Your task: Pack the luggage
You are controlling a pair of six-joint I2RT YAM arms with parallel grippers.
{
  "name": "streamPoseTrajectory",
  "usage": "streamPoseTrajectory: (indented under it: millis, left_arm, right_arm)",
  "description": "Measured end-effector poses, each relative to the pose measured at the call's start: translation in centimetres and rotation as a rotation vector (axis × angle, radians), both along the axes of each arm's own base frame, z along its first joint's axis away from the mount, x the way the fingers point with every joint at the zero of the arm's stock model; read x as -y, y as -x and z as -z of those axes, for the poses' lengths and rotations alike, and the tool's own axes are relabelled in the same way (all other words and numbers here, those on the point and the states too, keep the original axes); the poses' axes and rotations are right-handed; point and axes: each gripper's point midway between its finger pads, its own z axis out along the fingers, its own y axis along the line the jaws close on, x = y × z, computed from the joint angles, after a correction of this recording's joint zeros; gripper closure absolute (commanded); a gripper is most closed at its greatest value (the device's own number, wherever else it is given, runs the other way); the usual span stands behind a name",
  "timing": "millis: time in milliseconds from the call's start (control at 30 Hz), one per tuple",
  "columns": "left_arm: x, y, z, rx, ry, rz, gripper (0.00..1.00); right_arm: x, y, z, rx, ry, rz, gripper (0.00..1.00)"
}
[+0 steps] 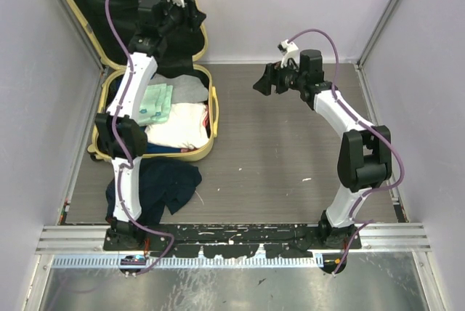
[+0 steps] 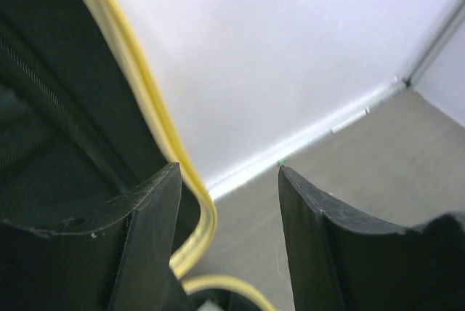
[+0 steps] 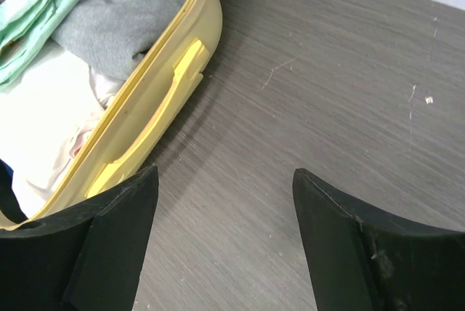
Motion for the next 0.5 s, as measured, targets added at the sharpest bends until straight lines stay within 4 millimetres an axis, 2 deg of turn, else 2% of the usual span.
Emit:
streamPoseTrajectory:
  millis: [100, 167, 367, 400, 500]
  left_arm:
    - [1.2, -2.0, -1.2, 0.082, 0.031, -0.024, 0.46]
    - [1.3, -3.5, -0.8, 0.111, 0.033, -0.06, 0.47]
    - [0.2, -7.1, 3.3, 0.118, -0.011, -0.2, 0.47]
    - [0.1, -7.5, 3.9, 0.119, -0.023, -0.214, 0.49]
    - [0.2, -8.0, 4.8, 0.138, -0.065, -0.23, 0.67]
  right_arm:
    - [0.2, 0.6, 0.3, -0.013, 0.01, 0.005, 0.2]
    - [0.4, 1.0, 0.3, -0.016, 0.014, 0.006, 0.2]
    - [0.6, 1.5, -0.5, -0.002, 0.014, 0.014, 0.21]
    - [0.7, 1.7, -0.6, -0.002, 0.013, 0.014, 0.2]
    - [0.7, 2.0, -0.5, -0.008, 0.009, 0.017, 0.21]
